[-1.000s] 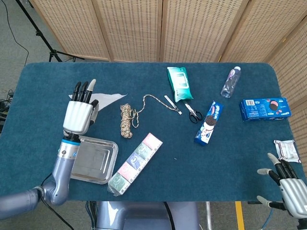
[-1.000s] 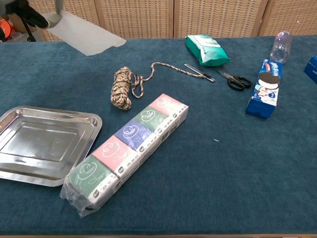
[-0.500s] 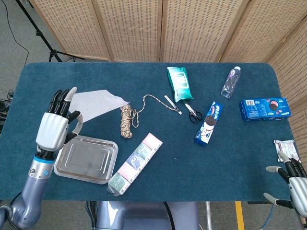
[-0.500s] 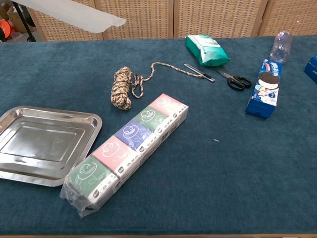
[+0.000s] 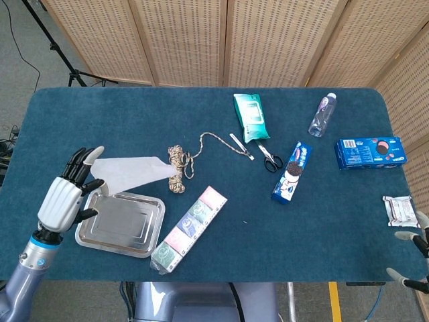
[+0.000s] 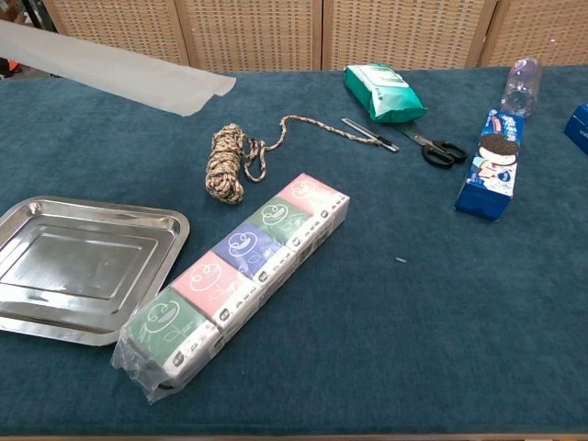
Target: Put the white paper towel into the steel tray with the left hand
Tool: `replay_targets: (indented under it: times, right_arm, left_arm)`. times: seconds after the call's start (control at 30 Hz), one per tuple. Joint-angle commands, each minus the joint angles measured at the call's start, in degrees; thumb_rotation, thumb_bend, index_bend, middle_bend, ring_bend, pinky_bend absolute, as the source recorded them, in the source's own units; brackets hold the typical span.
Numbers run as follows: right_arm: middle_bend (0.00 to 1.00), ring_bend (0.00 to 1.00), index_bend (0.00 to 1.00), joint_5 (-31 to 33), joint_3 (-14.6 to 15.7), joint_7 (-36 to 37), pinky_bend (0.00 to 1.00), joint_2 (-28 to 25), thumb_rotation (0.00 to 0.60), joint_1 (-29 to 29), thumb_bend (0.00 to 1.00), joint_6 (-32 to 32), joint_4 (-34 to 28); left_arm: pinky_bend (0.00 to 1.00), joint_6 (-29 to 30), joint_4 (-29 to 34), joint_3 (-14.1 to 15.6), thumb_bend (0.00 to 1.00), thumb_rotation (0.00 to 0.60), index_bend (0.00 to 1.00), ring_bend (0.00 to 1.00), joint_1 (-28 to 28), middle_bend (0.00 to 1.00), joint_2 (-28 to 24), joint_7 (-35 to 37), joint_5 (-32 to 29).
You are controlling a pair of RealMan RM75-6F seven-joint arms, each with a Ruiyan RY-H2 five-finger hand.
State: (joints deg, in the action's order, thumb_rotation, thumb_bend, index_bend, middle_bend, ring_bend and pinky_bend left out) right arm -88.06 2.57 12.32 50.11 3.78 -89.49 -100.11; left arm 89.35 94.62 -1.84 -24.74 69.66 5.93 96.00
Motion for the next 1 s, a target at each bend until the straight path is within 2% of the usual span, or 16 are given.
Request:
replay_targets:
  times: [0.03, 0.2, 0.5, 0.8, 1.0]
  right_arm:
    - [0.0, 0.0, 0.31, 0.4, 0.1, -0.5, 0.0, -0.1, 0.6, 0.8, 0.09, -0.7, -0.1]
    - [0.0, 0.0, 0.31, 1.2, 0.2, -1.0, 0.0, -0.1, 0.6, 2.1, 0.09, -1.9, -0.1]
    - [0.0, 0.0, 0.31, 3.5, 0.1, -2.0, 0.0, 0.1, 0.6, 4.5, 0.09, -3.3, 0.1]
    - [0.0, 0.0, 0.31, 4.5, -0.4, -2.0, 0.0, 0.3, 0.6, 5.1, 0.09, -3.2, 0.3]
    - [0.0, 0.0, 0.31, 4.8, -0.8, -2.0, 0.0, 0.3, 0.6, 5.0, 0.09, -2.6, 0.5]
  left_arm:
    - [0.02, -2.2, -2.5, 2.0, 0.5, 0.6, 0.87, 0.0, 0.0, 0.06, -1.5, 4.6, 2.3]
    - [0.02, -3.8, -4.6, 2.9, 0.5, 0.6, 0.87, 0.0, -0.5, 0.06, -1.6, 9.0, 3.3]
    - [0.02, -5.3, -11.4, 5.5, 0.5, 0.6, 0.87, 0.0, -2.2, 0.06, -1.4, 21.5, 7.6]
    - [0.02, -6.5, -15.2, 7.8, 0.5, 0.6, 0.87, 0.0, -3.5, 0.06, -2.8, 27.1, 10.4]
    - [0.02, -7.0, -15.8, 9.7, 0.5, 0.6, 0.87, 0.0, -4.2, 0.06, -5.8, 29.0, 12.3]
